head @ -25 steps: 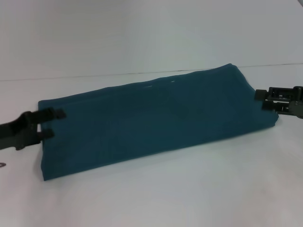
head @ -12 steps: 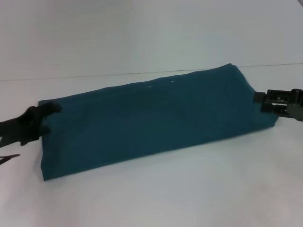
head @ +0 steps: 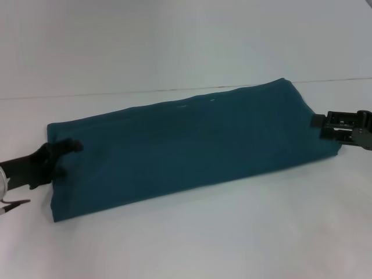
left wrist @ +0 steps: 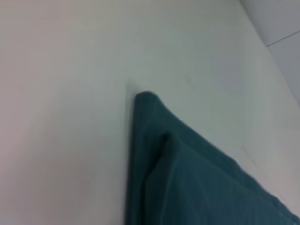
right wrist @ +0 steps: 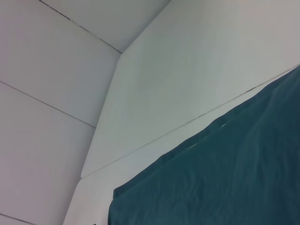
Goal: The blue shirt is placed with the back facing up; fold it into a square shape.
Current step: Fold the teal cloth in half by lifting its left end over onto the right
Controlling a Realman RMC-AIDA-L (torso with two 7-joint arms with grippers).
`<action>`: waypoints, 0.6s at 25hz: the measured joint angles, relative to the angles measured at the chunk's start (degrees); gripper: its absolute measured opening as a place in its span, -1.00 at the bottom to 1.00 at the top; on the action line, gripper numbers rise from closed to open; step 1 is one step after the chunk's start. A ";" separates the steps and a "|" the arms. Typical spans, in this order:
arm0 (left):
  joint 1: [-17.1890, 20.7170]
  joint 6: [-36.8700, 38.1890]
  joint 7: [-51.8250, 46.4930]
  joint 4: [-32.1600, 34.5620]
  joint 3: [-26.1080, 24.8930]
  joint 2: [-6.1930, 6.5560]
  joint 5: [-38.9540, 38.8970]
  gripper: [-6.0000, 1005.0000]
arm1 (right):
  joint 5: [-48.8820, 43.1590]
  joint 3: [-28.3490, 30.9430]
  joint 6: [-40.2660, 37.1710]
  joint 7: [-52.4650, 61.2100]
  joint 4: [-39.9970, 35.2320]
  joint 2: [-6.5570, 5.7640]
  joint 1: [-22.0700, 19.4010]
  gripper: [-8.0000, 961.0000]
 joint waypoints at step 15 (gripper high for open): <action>-0.93 -1.43 0.25 1.42 -0.11 0.01 0.49 0.70 | 0.03 0.00 0.00 0.00 0.48 0.00 0.12 0.36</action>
